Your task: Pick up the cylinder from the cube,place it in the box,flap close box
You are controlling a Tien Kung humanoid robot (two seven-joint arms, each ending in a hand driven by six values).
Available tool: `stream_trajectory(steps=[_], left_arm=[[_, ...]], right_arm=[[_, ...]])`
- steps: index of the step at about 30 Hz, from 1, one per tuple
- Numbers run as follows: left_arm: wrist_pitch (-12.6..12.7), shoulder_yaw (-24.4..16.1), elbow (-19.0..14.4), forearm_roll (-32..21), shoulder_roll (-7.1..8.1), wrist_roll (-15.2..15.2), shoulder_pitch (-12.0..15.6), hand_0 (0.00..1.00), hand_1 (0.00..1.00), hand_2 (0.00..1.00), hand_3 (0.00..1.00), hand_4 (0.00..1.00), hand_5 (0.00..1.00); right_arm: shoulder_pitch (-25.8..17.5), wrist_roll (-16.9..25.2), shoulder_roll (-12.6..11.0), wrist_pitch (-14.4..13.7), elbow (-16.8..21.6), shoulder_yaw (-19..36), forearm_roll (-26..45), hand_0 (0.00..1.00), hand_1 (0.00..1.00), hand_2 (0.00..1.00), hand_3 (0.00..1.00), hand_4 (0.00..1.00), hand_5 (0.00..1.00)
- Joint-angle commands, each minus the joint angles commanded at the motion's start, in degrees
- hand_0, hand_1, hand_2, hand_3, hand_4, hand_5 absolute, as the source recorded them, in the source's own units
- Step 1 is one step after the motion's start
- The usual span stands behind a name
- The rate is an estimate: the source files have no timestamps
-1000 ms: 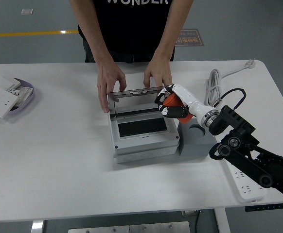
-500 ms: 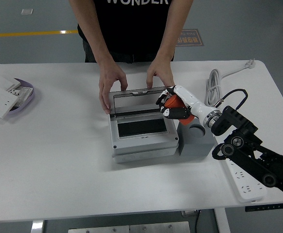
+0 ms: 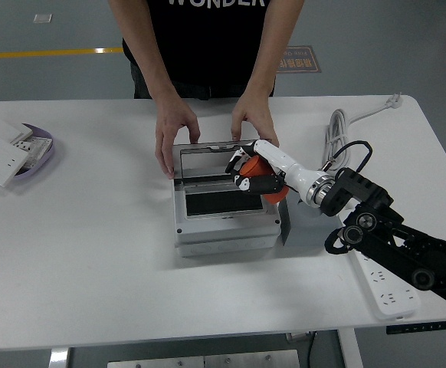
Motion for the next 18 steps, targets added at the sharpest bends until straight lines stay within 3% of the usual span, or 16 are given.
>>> stream_trajectory(steps=[10, 18], left_arm=[[-0.1, -0.2, 0.0, 0.7, 0.49, 0.1, -0.7, 0.608, 0.649, 0.614, 0.670, 0.695, 0.121], [-0.4, -1.6, 0.0, 2.8, 0.47, 0.3, -1.1, 0.607, 0.649, 0.614, 0.670, 0.694, 0.119]], right_arm=[[2.3, 2.9, 0.7, 1.8, -2.1, -3.9, 11.3, 0.078, 0.185, 0.261, 0.216, 0.002, 0.002], [3.9, 2.8, 2.0, 1.7, -4.6, -5.7, 10.3, 0.084, 0.194, 0.268, 0.223, 0.002, 0.002]])
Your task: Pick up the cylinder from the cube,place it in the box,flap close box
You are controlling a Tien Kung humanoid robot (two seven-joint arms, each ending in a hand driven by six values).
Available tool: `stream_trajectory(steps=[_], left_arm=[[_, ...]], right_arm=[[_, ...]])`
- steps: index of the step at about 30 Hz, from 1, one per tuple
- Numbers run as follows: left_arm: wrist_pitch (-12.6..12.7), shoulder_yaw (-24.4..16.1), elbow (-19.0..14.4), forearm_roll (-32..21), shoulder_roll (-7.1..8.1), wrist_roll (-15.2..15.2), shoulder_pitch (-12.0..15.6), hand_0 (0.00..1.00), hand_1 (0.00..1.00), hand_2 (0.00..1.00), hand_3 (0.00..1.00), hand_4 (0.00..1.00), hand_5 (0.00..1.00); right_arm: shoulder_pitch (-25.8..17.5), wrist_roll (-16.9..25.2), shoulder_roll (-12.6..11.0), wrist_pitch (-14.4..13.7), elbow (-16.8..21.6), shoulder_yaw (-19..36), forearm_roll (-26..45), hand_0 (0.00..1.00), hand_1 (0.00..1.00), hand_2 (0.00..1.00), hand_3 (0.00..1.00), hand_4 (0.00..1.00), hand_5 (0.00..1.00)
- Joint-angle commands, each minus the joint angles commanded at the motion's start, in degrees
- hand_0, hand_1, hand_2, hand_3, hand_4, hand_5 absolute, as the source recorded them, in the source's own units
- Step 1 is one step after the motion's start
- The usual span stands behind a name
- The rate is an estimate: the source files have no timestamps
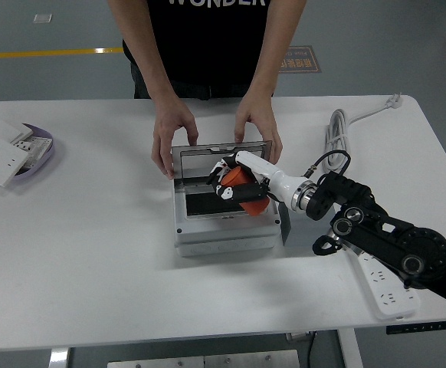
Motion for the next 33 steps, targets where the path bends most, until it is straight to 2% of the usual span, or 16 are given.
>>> stream_trajectory(steps=[11, 19, 20, 25, 26, 31, 32, 33], left_arm=[[-0.3, -2.3, 0.0, 2.6, -0.24, 0.9, -0.4, 0.608, 0.649, 0.613, 0.671, 0.693, 0.118], [-0.4, -5.5, 0.0, 5.5, -0.30, 2.0, 0.0, 0.608, 0.649, 0.613, 0.671, 0.693, 0.118], [-0.4, -5.6, 0.0, 5.6, -0.30, 2.0, 0.0, 0.608, 0.649, 0.613, 0.671, 0.693, 0.119], [-0.3, -5.1, 0.0, 5.0, -0.33, 1.8, -0.1, 0.608, 0.649, 0.613, 0.671, 0.693, 0.119], [-0.4, -5.0, 0.0, 4.9, -0.33, 1.8, -0.1, 0.609, 0.649, 0.613, 0.671, 0.693, 0.119], [-0.4, -4.3, 0.0, 4.2, -0.40, 1.6, -0.2, 0.609, 0.649, 0.613, 0.671, 0.693, 0.119], [-0.4, -4.3, 0.0, 4.2, -0.44, 1.6, -0.2, 0.609, 0.649, 0.613, 0.671, 0.692, 0.118], [-0.4, -4.4, 0.0, 4.3, -0.46, 1.6, -0.2, 0.609, 0.649, 0.613, 0.671, 0.692, 0.118]], right_arm=[[1.9, -1.7, 1.5, 0.9, -3.5, -2.6, -6.1, 0.095, 0.199, 0.276, 0.232, 0.002, 0.002], [2.8, -0.9, 1.8, 5.5, -4.2, -2.9, -9.3, 0.119, 0.217, 0.291, 0.255, 0.002, 0.002], [2.9, -0.8, 1.8, 6.2, -4.2, -2.9, -9.8, 0.257, 0.322, 0.385, 0.391, 0.087, 0.002], [3.4, -0.6, 1.6, 8.4, -4.3, -2.7, -11.8, 0.257, 0.322, 0.385, 0.391, 0.087, 0.002], [3.5, -0.6, 1.5, 8.7, -4.3, -2.7, -12.2, 0.594, 0.599, 0.583, 0.644, 0.618, 0.002], [4.4, -1.2, 0.9, 9.5, -3.9, -2.7, -14.5, 0.594, 0.599, 0.583, 0.644, 0.618, 0.002], [4.7, -1.5, 0.6, 9.7, -3.8, -2.7, -15.2, 0.688, 0.680, 0.687, 0.688, 0.594, 0.180], [5.0, -1.6, 0.4, 9.9, -3.7, -2.8, -15.6, 0.688, 0.680, 0.687, 0.688, 0.594, 0.180]])
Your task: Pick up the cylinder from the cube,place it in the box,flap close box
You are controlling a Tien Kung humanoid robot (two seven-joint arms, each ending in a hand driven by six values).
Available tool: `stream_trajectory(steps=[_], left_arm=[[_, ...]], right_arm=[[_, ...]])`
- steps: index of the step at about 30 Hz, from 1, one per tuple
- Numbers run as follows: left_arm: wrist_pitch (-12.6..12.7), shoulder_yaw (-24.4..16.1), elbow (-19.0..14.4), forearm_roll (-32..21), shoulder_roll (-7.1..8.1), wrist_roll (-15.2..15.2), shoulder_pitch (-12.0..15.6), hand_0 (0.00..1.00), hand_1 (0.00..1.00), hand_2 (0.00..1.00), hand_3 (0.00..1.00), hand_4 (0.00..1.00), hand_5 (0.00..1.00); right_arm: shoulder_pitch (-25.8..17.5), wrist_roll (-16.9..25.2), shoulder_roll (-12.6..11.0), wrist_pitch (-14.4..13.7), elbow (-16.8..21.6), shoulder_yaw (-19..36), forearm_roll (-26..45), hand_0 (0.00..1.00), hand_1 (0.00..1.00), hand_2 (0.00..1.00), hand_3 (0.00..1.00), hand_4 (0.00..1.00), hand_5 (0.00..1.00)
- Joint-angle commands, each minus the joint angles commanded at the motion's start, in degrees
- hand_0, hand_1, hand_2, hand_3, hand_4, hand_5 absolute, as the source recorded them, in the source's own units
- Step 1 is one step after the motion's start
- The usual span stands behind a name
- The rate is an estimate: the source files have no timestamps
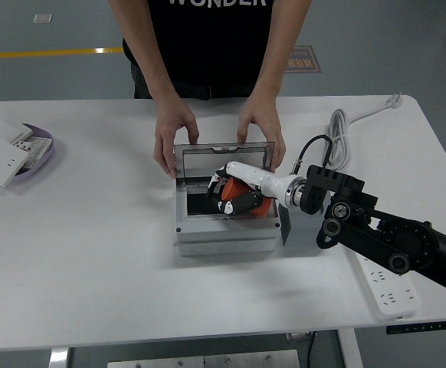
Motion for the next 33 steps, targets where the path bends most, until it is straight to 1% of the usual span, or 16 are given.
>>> stream_trajectory(steps=[4, 5, 10, 11, 13, 19, 27, 33], left_arm=[[0.0, -0.4, 0.0, 0.4, -0.03, 0.1, 0.0, 0.609, 0.649, 0.613, 0.671, 0.692, 0.118], [0.0, -0.5, 0.0, 0.4, -0.01, 0.2, 0.0, 0.609, 0.649, 0.614, 0.671, 0.695, 0.120], [0.0, -0.6, 0.0, 0.5, 0.07, 0.2, 0.0, 0.609, 0.649, 0.614, 0.671, 0.695, 0.120], [0.0, -0.6, 0.0, 0.5, 0.05, 0.2, 0.0, 0.609, 0.649, 0.614, 0.671, 0.695, 0.120], [0.0, -0.6, 0.0, 0.5, -0.01, 0.2, 0.0, 0.609, 0.649, 0.614, 0.671, 0.695, 0.120], [-0.1, -0.7, 0.0, 0.7, -0.13, 0.3, 0.2, 0.609, 0.649, 0.614, 0.671, 0.695, 0.121], [-0.1, -0.3, 0.0, 0.3, -0.21, 0.2, 0.1, 0.610, 0.649, 0.614, 0.672, 0.696, 0.122], [-0.2, -0.6, 0.0, 0.8, -0.58, 0.3, 0.3, 0.610, 0.649, 0.614, 0.671, 0.697, 0.122]], right_arm=[[1.3, -0.6, -0.9, 0.4, 0.3, -0.1, -1.3, 0.688, 0.680, 0.687, 0.688, 0.594, 0.180], [1.6, -0.8, -1.1, 0.5, 0.3, -0.1, -1.5, 0.738, 0.699, 0.702, 0.695, 0.650, 0.164], [2.2, -1.2, -1.3, 0.8, 0.4, -0.2, -1.8, 0.738, 0.699, 0.702, 0.695, 0.650, 0.164], [2.2, -1.2, -1.3, 0.8, 0.5, -0.1, -1.7, 0.748, 0.703, 0.708, 0.697, 0.669, 0.161], [2.1, -1.2, -1.3, 0.9, 0.6, 0.0, -1.4, 0.748, 0.703, 0.708, 0.697, 0.669, 0.161], [1.3, 0.3, -2.1, 2.4, 1.5, 2.5, 4.3, 0.749, 0.704, 0.711, 0.698, 0.688, 0.177], [0.6, 2.0, -3.0, 3.0, 2.8, 5.2, 8.9, 0.747, 0.704, 0.709, 0.697, 0.691, 0.181], [-0.9, 2.2, -6.3, 5.4, 5.8, 9.2, 15.7, 0.746, 0.702, 0.703, 0.696, 0.698, 0.188]])
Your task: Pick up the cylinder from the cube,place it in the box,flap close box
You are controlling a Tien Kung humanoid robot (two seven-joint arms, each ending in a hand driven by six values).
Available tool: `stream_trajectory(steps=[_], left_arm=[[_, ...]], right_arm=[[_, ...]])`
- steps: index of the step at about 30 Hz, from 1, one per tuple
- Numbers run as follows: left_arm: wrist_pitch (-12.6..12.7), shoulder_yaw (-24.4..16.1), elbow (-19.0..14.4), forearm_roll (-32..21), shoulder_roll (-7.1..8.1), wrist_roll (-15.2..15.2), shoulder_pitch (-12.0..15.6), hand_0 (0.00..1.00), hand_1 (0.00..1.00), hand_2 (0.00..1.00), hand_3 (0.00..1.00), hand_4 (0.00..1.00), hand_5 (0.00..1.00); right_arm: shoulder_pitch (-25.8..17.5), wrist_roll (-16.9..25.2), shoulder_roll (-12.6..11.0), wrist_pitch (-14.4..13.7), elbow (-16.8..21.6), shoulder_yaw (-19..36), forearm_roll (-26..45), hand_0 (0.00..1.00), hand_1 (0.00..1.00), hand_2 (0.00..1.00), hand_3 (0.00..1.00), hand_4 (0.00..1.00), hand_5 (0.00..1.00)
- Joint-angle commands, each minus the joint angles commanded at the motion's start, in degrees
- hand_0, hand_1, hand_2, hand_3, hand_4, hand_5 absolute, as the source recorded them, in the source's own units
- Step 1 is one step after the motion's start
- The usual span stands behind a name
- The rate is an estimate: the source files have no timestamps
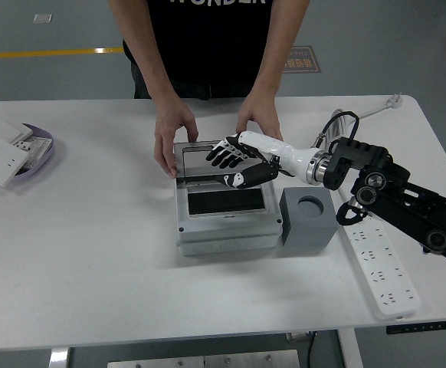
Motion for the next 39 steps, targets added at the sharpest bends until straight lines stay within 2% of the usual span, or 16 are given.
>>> stream_trajectory(steps=[6, 10, 32, 39], left_arm=[[0.0, -0.4, 0.0, 0.5, -0.20, 0.1, 0.2, 0.610, 0.649, 0.614, 0.671, 0.697, 0.122], [0.0, -0.5, 0.0, 0.6, -0.20, 0.1, 0.1, 0.610, 0.649, 0.614, 0.671, 0.696, 0.121], [-0.1, -0.8, -0.1, 1.2, 0.21, 0.3, -0.4, 0.609, 0.649, 0.612, 0.671, 0.694, 0.119], [-0.1, -1.0, -0.1, 1.4, 0.17, 0.3, -0.5, 0.609, 0.647, 0.613, 0.671, 0.695, 0.121]], right_arm=[[-0.3, -0.3, -3.6, 2.9, 1.9, 3.8, 7.9, 0.741, 0.690, 0.701, 0.693, 0.708, 0.195], [0.4, -0.3, -4.3, 2.9, 1.2, 4.5, 10.1, 0.725, 0.678, 0.693, 0.692, 0.712, 0.218], [7.8, 0.6, -2.0, 1.6, -8.7, -1.8, 10.0, 0.714, 0.669, 0.685, 0.686, 0.718, 0.251], [7.2, 0.6, -1.3, 0.8, -8.4, -5.0, 9.8, 0.707, 0.670, 0.682, 0.687, 0.720, 0.269]])
